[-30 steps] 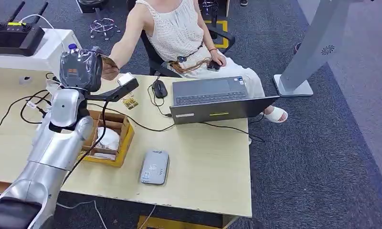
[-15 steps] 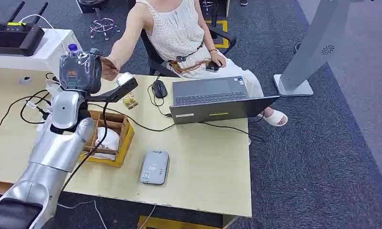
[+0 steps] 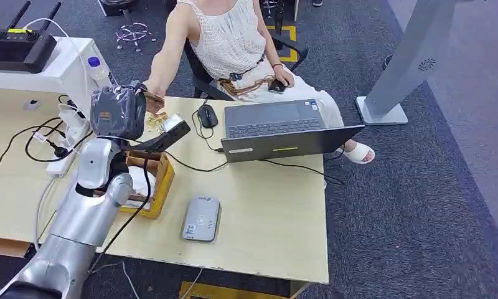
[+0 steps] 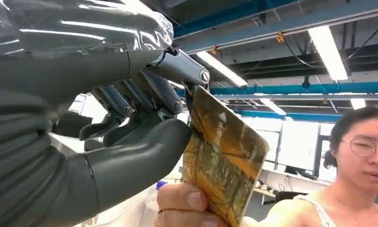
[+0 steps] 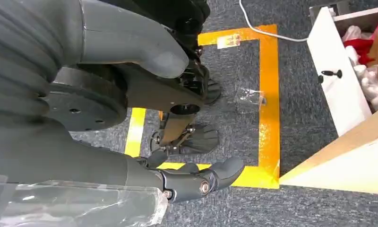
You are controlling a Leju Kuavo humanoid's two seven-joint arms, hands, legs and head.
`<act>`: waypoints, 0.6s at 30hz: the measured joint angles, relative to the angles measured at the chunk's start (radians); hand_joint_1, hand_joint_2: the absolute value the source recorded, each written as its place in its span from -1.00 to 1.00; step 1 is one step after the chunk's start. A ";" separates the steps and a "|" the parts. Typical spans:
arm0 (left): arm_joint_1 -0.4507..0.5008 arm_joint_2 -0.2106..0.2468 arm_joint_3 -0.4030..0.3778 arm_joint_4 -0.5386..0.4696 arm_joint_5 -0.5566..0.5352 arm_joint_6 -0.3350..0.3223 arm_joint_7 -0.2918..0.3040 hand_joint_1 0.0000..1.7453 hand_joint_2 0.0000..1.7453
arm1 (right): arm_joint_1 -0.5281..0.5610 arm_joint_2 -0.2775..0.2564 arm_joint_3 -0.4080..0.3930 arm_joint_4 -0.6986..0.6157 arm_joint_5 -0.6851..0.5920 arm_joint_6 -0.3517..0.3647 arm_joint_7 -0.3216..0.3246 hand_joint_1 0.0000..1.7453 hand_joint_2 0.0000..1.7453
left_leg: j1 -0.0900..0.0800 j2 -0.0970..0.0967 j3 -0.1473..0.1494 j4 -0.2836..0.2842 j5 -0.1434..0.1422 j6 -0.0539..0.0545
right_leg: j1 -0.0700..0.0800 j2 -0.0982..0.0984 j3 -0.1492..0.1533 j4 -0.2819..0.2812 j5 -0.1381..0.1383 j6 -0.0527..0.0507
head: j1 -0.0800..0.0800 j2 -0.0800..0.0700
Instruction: Pass the card to the sensor for recognition and then transmit it.
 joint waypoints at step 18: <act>0.015 -0.013 0.000 -0.037 0.025 0.004 -0.007 -1.00 1.00 | 0.001 0.000 -0.019 0.000 0.005 -0.006 -0.005 -1.00 1.00 | 0.000 -0.001 0.000 0.000 0.000 0.000 | 0.000 -0.001 0.000 0.000 0.000 0.000 | 0.000 0.000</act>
